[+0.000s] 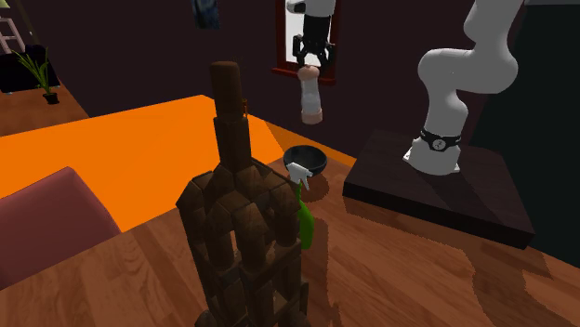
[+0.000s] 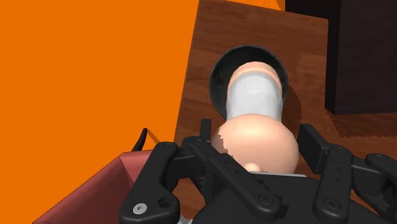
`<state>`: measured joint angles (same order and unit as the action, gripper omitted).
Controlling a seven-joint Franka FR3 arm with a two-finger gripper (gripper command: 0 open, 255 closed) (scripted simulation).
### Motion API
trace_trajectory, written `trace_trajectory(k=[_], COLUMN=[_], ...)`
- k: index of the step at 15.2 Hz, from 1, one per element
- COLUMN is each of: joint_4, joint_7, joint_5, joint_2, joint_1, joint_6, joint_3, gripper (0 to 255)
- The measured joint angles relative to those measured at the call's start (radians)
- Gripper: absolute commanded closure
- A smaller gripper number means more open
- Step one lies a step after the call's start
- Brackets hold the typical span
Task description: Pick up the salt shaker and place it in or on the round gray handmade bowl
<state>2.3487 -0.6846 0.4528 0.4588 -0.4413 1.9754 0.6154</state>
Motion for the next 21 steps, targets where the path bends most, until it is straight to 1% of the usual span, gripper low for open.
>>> trace_trajectory(k=[9,21], joint_4=[0.087,0.178], joint_7=[0.011,0.021], joint_5=[0.019,0.024], joint_2=[-0.042,-0.148], joint_1=[-0.004,0.007], joint_6=[0.129,0.321], joint_3=[0.04,0.099], gripper=[255,255])
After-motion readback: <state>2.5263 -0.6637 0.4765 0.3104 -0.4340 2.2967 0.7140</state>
